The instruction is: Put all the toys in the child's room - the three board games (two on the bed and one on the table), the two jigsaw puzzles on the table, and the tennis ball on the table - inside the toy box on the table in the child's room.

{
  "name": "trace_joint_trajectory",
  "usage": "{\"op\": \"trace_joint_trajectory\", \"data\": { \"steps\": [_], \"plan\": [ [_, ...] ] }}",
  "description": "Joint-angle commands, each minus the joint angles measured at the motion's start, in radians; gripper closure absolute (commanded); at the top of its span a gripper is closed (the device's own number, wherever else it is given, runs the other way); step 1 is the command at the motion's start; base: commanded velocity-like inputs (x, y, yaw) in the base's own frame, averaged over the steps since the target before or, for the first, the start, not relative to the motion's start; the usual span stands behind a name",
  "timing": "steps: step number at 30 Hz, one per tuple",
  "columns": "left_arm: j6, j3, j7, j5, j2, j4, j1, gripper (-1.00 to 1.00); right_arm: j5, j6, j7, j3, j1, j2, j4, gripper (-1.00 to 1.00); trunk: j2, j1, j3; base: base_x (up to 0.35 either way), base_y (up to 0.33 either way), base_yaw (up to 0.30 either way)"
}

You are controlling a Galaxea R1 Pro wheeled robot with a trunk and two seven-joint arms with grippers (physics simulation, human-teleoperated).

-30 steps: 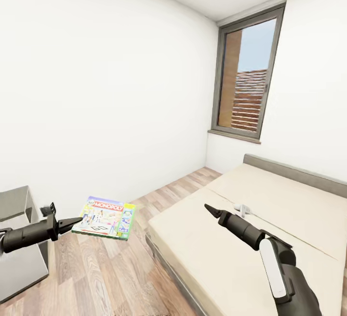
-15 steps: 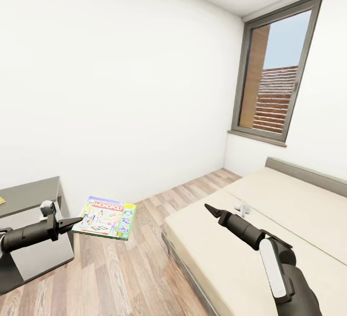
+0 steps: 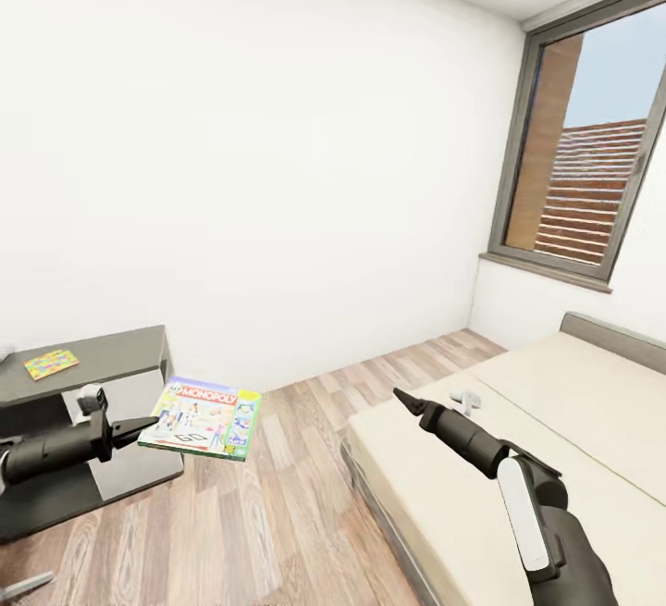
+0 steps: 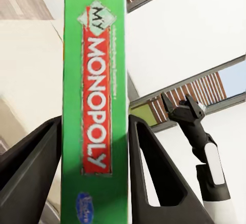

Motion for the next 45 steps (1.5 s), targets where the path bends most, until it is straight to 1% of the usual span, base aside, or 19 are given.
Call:
{"op": "trace_joint_trajectory", "data": {
  "steps": [1, 7, 11, 14, 15, 16, 17, 19, 22, 28, 33, 45],
  "plan": [
    [0.011, 0.0, -0.003, 0.003, 0.0, 0.0, -0.001, 1.0, -0.004, 0.003, 0.002, -0.003, 0.0, 0.001, 0.0, -1.0, -0.001, 0.0, 0.0, 0.038, -0.006, 0.283],
    [-0.023, 0.002, -0.005, 0.003, 0.001, 0.001, -0.001, 1.0, -0.004, -0.012, 0.003, -0.002, 0.0, 0.001, -0.001, -1.0, -0.001, 0.0, 0.001, 0.162, -0.084, 0.283],
    [-0.032, 0.002, -0.006, 0.005, 0.0, 0.001, -0.001, 1.0, -0.003, -0.013, 0.011, -0.002, 0.0, 0.0, -0.001, -1.0, -0.001, 0.0, 0.003, 0.291, -0.047, 0.25],
    [-0.033, 0.004, -0.005, 0.005, 0.0, 0.002, -0.001, 1.0, -0.003, -0.013, 0.015, 0.0, 0.0, 0.001, -0.002, -1.0, -0.001, 0.0, 0.003, 0.316, 0.088, 0.083],
    [-0.033, 0.004, -0.005, 0.005, 0.0, 0.003, -0.001, 1.0, -0.003, -0.014, 0.015, 0.008, 0.0, 0.001, -0.002, -1.0, -0.001, 0.0, 0.003, 0.309, 0.152, 0.038],
    [-0.033, 0.005, -0.005, 0.005, 0.001, 0.003, -0.001, 1.0, -0.002, -0.016, 0.014, 0.03, 0.0, 0.0, -0.004, -1.0, -0.001, 0.0, 0.003, 0.304, 0.182, 0.026],
    [-0.033, 0.005, -0.005, 0.005, 0.001, 0.003, -0.001, 1.0, -0.002, -0.016, 0.013, 0.038, 0.0, 0.0, -0.005, -1.0, -0.001, 0.0, 0.003, 0.303, 0.189, 0.04],
    [-0.034, 0.005, -0.005, 0.005, 0.001, 0.004, -0.001, 1.0, -0.001, -0.019, 0.007, 0.071, 0.0, 0.0, -0.007, -1.0, -0.001, 0.0, 0.004, 0.3, 0.201, 0.118],
    [-0.034, 0.006, -0.005, 0.005, 0.001, 0.004, -0.001, 1.0, -0.001, -0.022, 0.003, 0.105, 0.0, -0.001, -0.008, -1.0, -0.001, 0.0, 0.007, 0.297, 0.213, 0.193],
    [-0.035, 0.007, -0.005, 0.005, 0.001, 0.004, -0.001, 1.0, -0.003, -0.023, 0.001, 0.115, 0.0, -0.001, -0.003, -1.0, -0.001, 0.0, 0.013, 0.254, 0.193, 0.236],
    [-0.031, 0.014, -0.016, 0.01, 0.005, 0.004, 0.001, 1.0, -0.005, -0.023, 0.001, 0.116, 0.0, -0.001, -0.001, -1.0, -0.001, 0.0, 0.018, 0.06, 0.036, 0.243],
    [-0.022, 0.01, -0.013, 0.005, 0.004, 0.004, 0.001, 1.0, -0.006, -0.023, 0.001, 0.116, 0.0, -0.001, -0.001, -1.0, 0.083, -0.046, 0.066, 0.003, 0.002, 0.247]
  ]
}}
